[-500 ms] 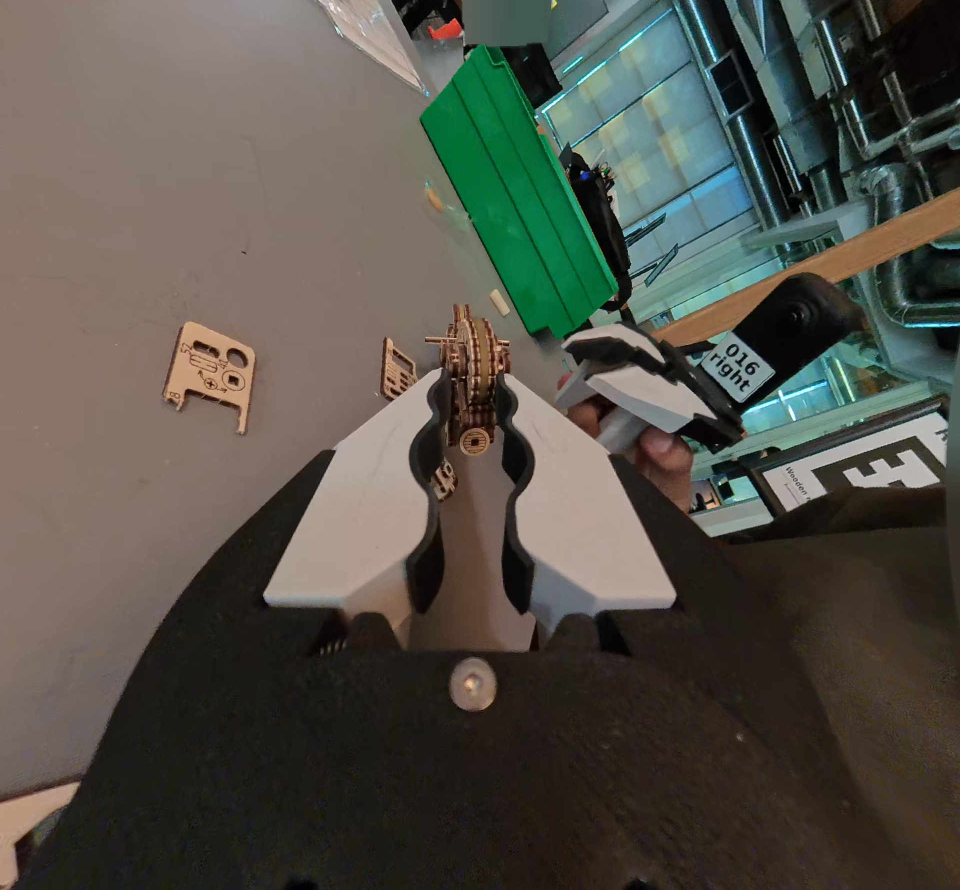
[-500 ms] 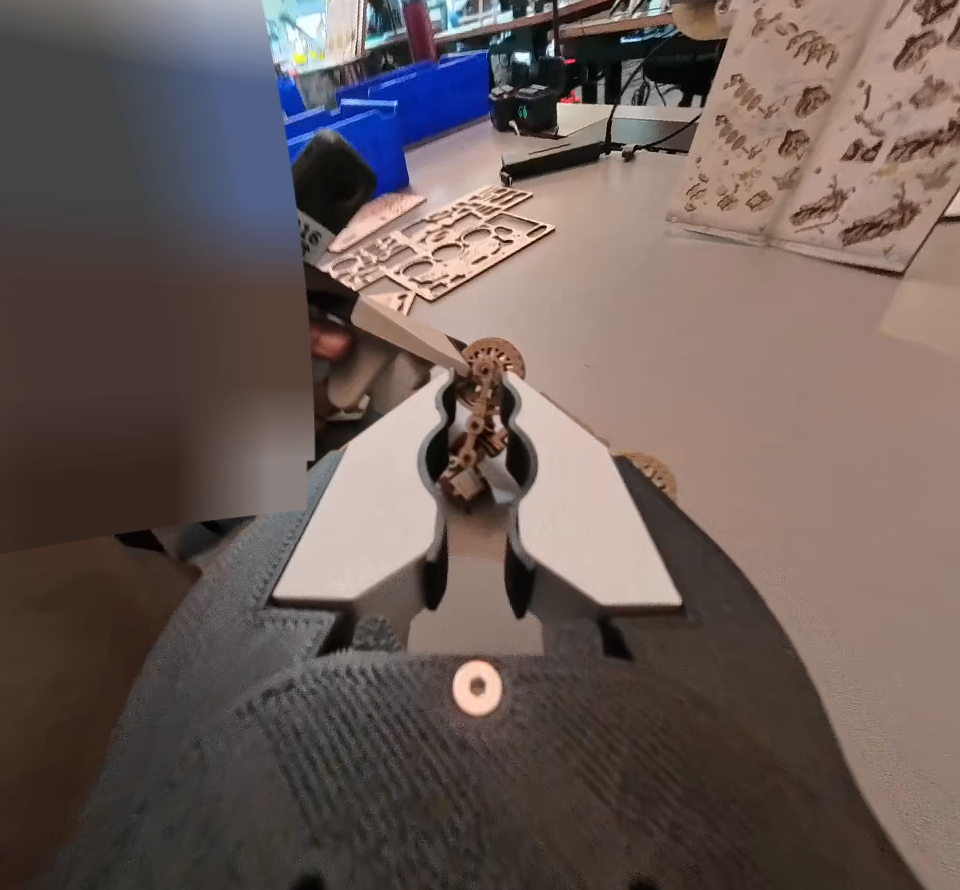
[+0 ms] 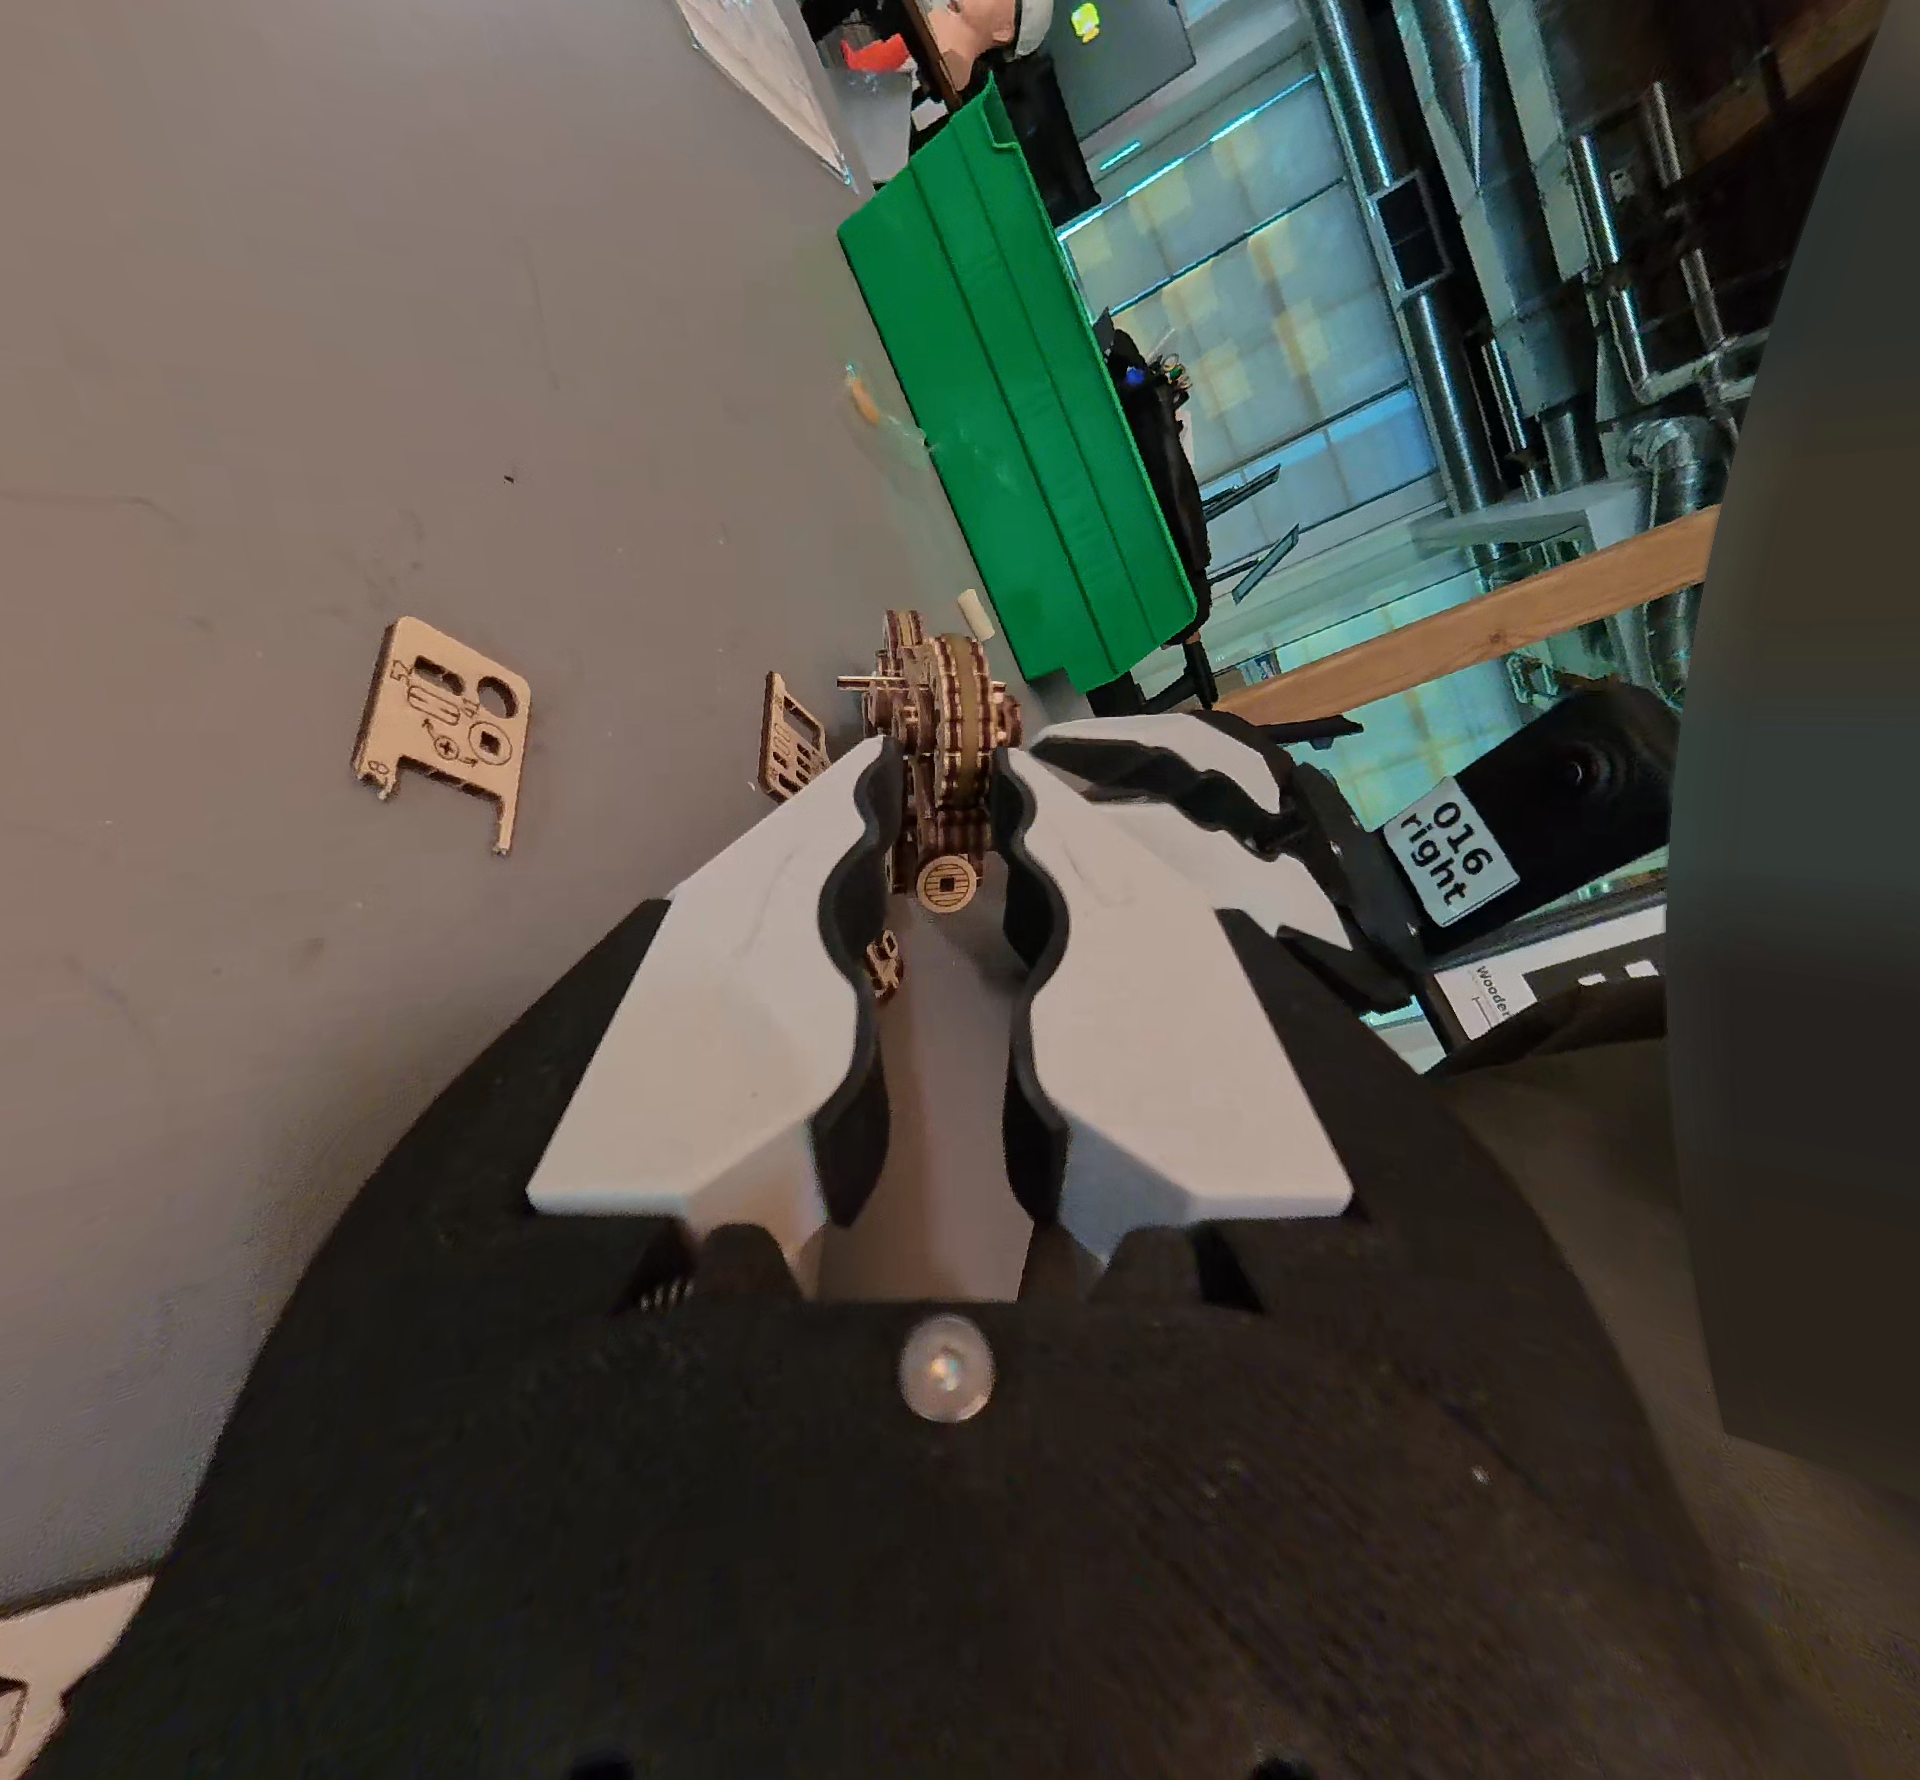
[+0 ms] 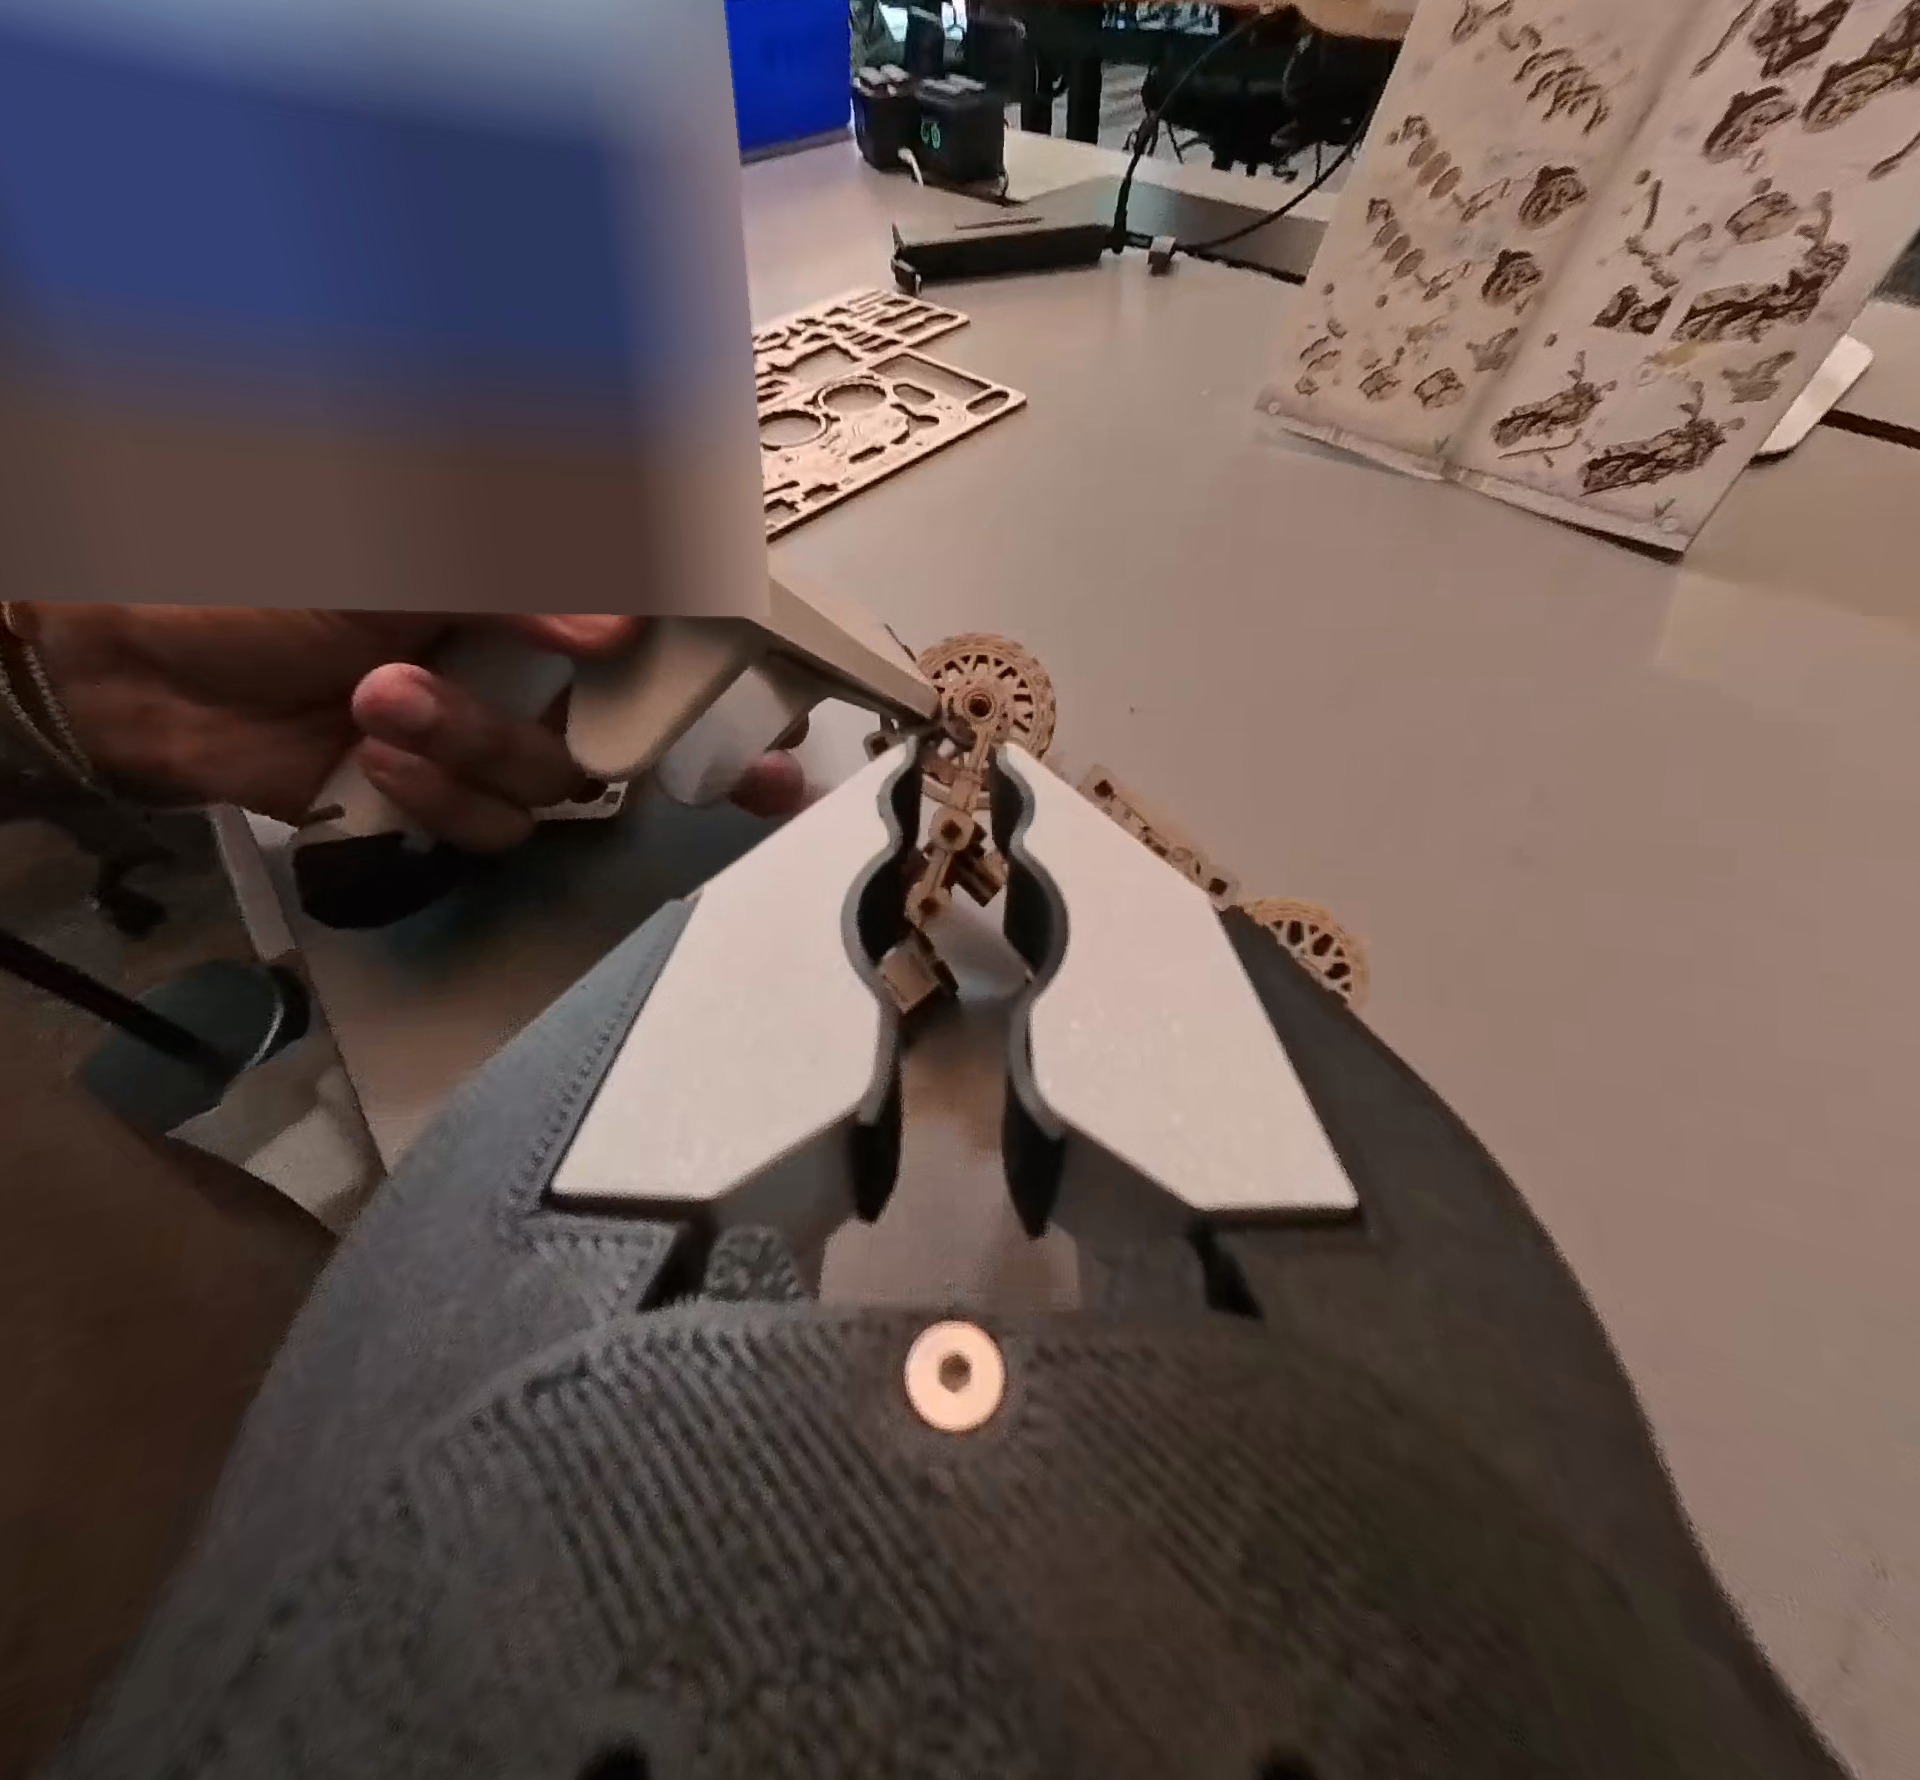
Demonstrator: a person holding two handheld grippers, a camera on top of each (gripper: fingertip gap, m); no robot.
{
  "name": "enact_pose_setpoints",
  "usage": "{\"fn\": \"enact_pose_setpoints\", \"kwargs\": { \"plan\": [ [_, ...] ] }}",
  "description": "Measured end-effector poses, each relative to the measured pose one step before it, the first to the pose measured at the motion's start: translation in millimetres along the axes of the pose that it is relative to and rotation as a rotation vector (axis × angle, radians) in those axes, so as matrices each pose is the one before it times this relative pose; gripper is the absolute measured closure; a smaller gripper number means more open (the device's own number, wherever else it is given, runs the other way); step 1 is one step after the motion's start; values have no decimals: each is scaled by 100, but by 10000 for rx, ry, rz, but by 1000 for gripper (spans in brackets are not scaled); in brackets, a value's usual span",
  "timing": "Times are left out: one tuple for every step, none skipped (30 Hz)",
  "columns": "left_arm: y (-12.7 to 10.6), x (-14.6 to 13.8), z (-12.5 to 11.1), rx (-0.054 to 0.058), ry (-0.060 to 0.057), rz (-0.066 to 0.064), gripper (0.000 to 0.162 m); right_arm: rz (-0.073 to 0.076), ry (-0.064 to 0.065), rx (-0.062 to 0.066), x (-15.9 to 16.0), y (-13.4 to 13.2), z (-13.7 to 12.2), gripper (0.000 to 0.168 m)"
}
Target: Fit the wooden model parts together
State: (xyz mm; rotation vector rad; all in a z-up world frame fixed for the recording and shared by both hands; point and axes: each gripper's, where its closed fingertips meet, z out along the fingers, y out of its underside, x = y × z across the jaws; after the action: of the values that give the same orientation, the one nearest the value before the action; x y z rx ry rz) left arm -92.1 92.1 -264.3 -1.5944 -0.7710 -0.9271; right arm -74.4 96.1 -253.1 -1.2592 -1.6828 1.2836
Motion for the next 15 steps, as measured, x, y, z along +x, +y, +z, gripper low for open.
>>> {"fn": "enact_pose_setpoints", "kwargs": {
  "plan": [
    [5, 1, -4, -6, 15, -23, 149, 51, -23, -125, 16, 164, 134, 158],
    [0, 1, -2, -3, 7, -7, 149, 60, -5, -98, 62, 116, 107, 158],
    [2, 5, -1, -1, 5, 2, 149, 53, -14, -84, 36, 103, 93, 158],
    [4, 11, 7, -4, 7, -1, 149, 41, -6, -80, 44, 99, 89, 158],
    [0, 0, -3, -3, 6, -7, 149, 20, -4, -74, 17, 94, 88, 158],
    [9, 7, -1, -3, 10, -4, 149, -4, -21, -67, -29, 83, 73, 159],
    [18, 24, 0, -15, 18, 1, 149, -9, 6, -58, -2, 75, 65, 160],
    [11, 21, 3, -9, 15, 0, 149, -8, 18, -49, 20, 57, 55, 161],
    [21, -3, -7, -12, 2, -5, 149, -6, 12, -36, 13, 46, 44, 163],
    [9, -11, -1, -3, -5, -5, 149, -3, 7, -15, 2, 9, 22, 163],
    [22, 14, 1, -14, 13, -6, 149, -3, -3, 3, -5, 0, -7, 163],
    [23, 23, 1, -15, 20, -6, 149, -3, -10, 15, -12, -19, -23, 164],
    [11, 22, 3, -9, 14, -2, 149, 1, -14, 15, -17, -22, -14, 164],
    [6, 23, -6, -7, 13, 6, 149, 8, -25, 13, -19, -19, -21, 164],
    [26, 40, 5, -11, 22, 14, 149, -11, -54, 16, -52, -16, -37, 164]
  ]
}}
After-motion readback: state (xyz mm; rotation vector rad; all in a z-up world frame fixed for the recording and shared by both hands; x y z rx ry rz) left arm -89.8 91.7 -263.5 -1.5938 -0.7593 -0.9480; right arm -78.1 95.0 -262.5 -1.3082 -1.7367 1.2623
